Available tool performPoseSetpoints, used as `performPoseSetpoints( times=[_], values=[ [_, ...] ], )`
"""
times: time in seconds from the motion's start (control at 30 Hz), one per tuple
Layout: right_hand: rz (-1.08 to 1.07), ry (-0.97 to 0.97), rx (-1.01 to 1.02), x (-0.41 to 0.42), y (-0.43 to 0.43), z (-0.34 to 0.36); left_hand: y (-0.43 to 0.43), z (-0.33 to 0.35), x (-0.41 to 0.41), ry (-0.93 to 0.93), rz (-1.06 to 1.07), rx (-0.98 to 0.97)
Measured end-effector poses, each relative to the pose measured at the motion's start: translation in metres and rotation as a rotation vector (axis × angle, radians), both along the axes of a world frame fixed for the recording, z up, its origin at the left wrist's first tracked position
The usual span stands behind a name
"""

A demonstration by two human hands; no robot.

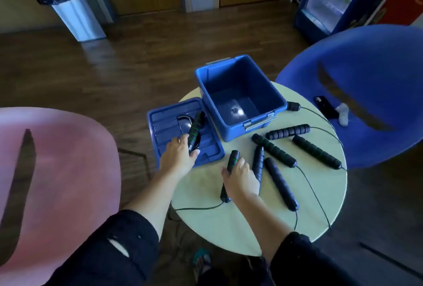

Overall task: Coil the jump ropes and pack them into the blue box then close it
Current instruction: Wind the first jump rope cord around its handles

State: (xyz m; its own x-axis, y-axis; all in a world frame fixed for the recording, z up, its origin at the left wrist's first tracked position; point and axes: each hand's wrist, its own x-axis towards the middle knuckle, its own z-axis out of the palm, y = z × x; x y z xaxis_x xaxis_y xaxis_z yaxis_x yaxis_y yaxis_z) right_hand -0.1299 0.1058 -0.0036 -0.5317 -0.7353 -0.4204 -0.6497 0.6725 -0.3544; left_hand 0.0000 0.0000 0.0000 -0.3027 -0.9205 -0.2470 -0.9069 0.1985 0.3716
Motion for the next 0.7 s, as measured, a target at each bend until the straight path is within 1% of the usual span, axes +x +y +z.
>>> performPoseSetpoints(
  times=[0.13,0.3,0.5,0.7],
  values=[
    [-0.019,0.069,0.008,0.002,-0.001,-0.013,-0.013,-0.014,-0.002,0.001,-0.001,0.003],
    [-0.043,0.058,-0.006,0.002,-0.003,-0.026,-0.022,-0.034,-0.002,0.067,0.006,0.019],
    [-0.130,-0.021,-0.045,0.002,-0.003,-0.031,-0.026,-0.043,0.001,0.159,0.029,0.011],
    [-0.191,-0.160,-0.138,-0.001,0.000,-0.037,-0.023,-0.042,0.007,0.310,0.138,0.094]
  ],
)
